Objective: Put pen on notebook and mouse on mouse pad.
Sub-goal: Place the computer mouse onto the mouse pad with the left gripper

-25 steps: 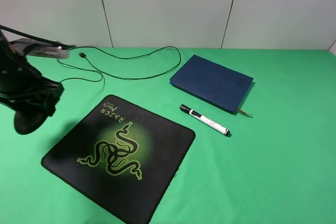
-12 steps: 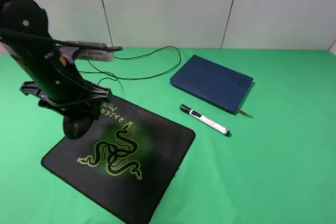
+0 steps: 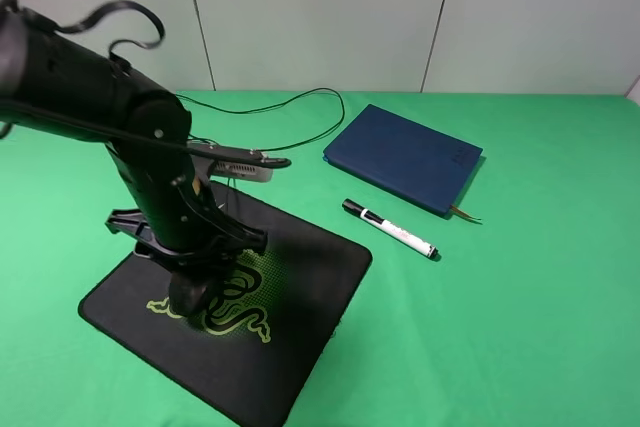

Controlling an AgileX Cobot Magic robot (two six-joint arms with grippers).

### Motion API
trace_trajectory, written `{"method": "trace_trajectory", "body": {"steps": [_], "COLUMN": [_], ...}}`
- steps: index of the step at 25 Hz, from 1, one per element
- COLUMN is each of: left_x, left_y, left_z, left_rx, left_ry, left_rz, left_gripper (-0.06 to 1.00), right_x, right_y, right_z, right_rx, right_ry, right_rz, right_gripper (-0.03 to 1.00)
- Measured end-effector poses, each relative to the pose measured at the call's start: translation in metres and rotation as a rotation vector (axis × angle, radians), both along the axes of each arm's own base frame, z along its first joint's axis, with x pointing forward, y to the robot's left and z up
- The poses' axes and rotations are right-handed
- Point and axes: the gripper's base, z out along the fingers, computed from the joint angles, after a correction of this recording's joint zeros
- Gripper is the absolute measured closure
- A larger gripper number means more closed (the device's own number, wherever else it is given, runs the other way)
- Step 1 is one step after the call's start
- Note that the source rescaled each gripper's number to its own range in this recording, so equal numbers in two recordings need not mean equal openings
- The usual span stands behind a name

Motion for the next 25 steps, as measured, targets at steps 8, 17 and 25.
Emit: {"method": "trace_trajectory", "body": {"steps": [8, 17, 25], "left_x": [0.0001, -0.0002, -0.0007], "left_y": [-0.0042, -0.0045, -0.0041], "left_z": [-0.0047, -0.0048, 0.0032], "left_rx": [-0.031, -0.034, -0.047], "left_ry": [0.005, 0.009, -0.005], "left_rz": [0.026, 0.029, 0.027], "left_gripper": [0.94, 0.02, -0.05], "right_x": [0.0, 0.0, 0.0], "right_y": [0.0001, 0.0001, 0.0001], "right_z": [0.0, 0.0, 0.0], "right_rx": [0.001, 0.001, 0.001], "right_ry": [0.0, 0.0, 0.0], "right_rz": [0.001, 0.001, 0.001], "right_gripper": [-0.03, -0.03, -0.03]}}
